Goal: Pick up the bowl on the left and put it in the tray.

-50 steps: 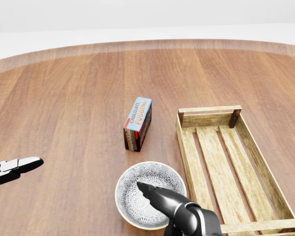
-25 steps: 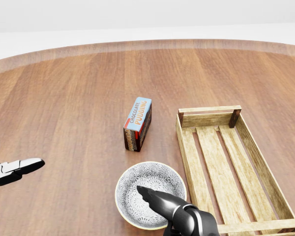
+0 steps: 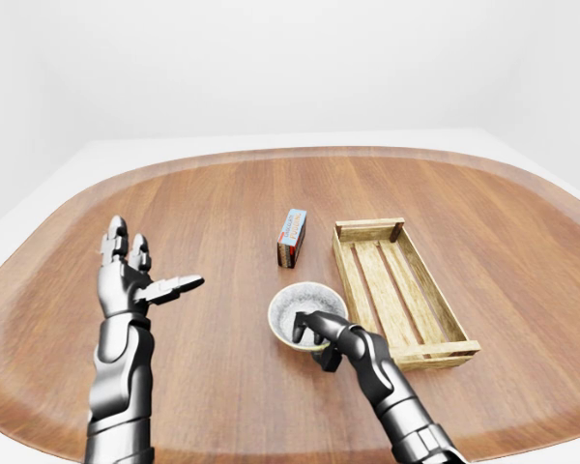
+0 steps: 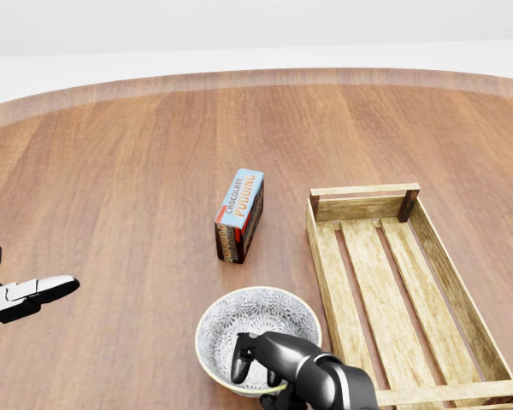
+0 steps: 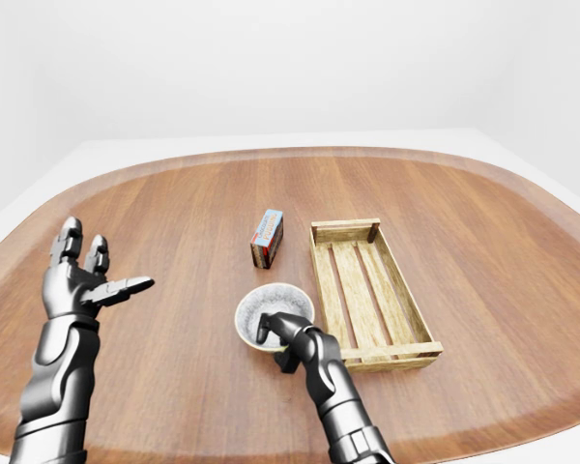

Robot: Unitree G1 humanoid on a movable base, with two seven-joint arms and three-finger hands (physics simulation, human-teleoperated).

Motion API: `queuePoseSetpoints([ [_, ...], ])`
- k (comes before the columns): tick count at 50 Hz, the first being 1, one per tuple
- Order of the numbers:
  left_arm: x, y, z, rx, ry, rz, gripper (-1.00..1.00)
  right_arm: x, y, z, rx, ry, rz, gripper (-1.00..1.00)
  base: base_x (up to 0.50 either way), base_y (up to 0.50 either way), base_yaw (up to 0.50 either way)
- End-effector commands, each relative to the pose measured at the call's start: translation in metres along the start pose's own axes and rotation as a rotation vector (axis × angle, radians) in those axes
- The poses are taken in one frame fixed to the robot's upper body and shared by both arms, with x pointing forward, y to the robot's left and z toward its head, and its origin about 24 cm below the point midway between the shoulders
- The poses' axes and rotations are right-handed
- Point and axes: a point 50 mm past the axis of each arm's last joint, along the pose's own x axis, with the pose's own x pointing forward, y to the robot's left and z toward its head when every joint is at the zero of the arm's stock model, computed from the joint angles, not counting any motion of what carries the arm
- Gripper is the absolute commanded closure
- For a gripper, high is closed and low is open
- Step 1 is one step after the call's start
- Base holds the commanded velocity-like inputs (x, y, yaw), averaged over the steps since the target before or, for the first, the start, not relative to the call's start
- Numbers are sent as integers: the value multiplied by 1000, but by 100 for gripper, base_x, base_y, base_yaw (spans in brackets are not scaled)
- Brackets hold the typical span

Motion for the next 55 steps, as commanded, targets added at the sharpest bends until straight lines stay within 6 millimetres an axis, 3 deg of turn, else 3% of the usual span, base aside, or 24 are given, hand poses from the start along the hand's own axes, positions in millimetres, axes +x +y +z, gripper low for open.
queuePoseSetpoints([
  [1,0,0,-4,2,5,-1,-100,-3,11,7,-12,-22,53,100,0,0,0],
  [11,-1,0,-2,2,3,-2,-100,-7,2,17,-51,-47,40,100,0,0,0],
  [24,-4,4,3,-9,-3,11,-100,-20,-44,58,-234,-100,-101,100,0,0,0],
  [36,-4,4,3,-14,-4,9,-100,-39,-86,82,-321,-116,-281,100,0,0,0],
  [48,-5,5,5,-16,-7,10,-100,-70,-122,94,-402,-99,-481,100,0,0,0],
  [55,-5,4,5,-18,-7,8,-100,-82,-135,89,-414,-66,-549,100,0,0,0],
])
